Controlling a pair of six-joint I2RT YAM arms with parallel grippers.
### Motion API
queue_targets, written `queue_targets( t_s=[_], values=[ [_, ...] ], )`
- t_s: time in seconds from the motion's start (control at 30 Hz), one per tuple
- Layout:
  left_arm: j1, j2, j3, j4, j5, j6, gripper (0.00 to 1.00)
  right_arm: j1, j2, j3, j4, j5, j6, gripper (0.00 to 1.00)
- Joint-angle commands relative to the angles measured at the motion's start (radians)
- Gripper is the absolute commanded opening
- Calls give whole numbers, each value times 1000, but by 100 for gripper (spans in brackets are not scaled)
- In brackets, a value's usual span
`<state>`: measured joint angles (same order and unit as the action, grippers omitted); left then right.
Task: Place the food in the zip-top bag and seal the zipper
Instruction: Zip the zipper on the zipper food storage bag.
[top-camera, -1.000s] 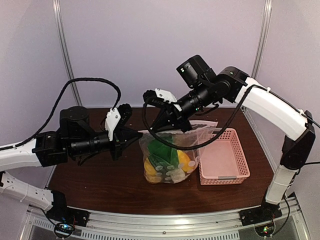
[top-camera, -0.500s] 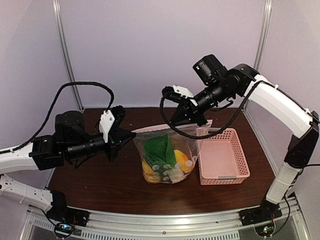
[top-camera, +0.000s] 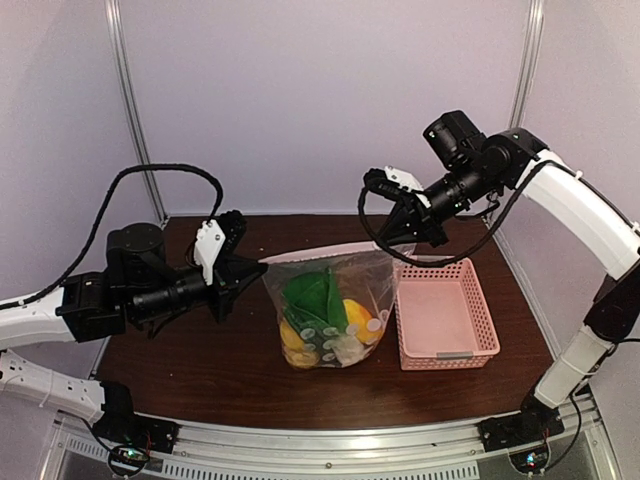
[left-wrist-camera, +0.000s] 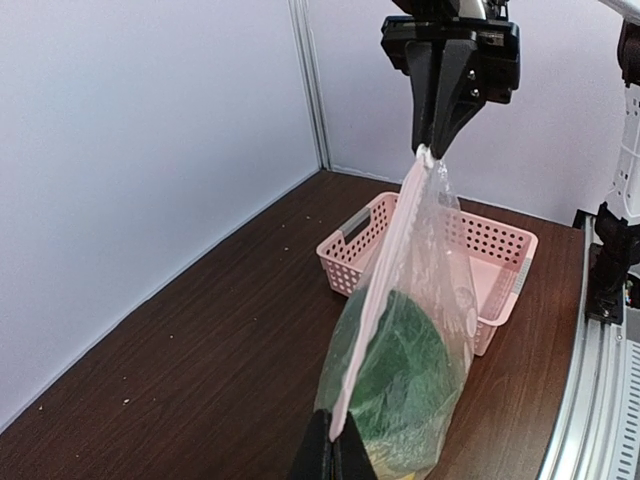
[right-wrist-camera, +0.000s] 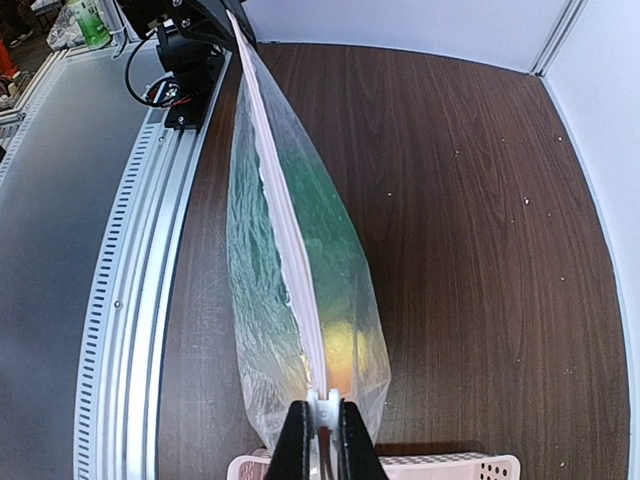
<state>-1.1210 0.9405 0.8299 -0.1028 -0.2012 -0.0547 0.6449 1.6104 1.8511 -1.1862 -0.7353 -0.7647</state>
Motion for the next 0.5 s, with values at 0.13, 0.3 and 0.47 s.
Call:
queue_targets(
  t_s=[0.13,0.3,0.47],
  values=[
    [8,-35,-18,41,-64,-8,0,-73,-26,-24,-94,81,-40,0],
    [10,-36,-22,42,-68,-8,0,-106,-34,-35,-103,79,-50,0],
    [11,-27,-25,53,-75,-3,0,-121,-35,-40,-98,76,-54,0]
  ],
)
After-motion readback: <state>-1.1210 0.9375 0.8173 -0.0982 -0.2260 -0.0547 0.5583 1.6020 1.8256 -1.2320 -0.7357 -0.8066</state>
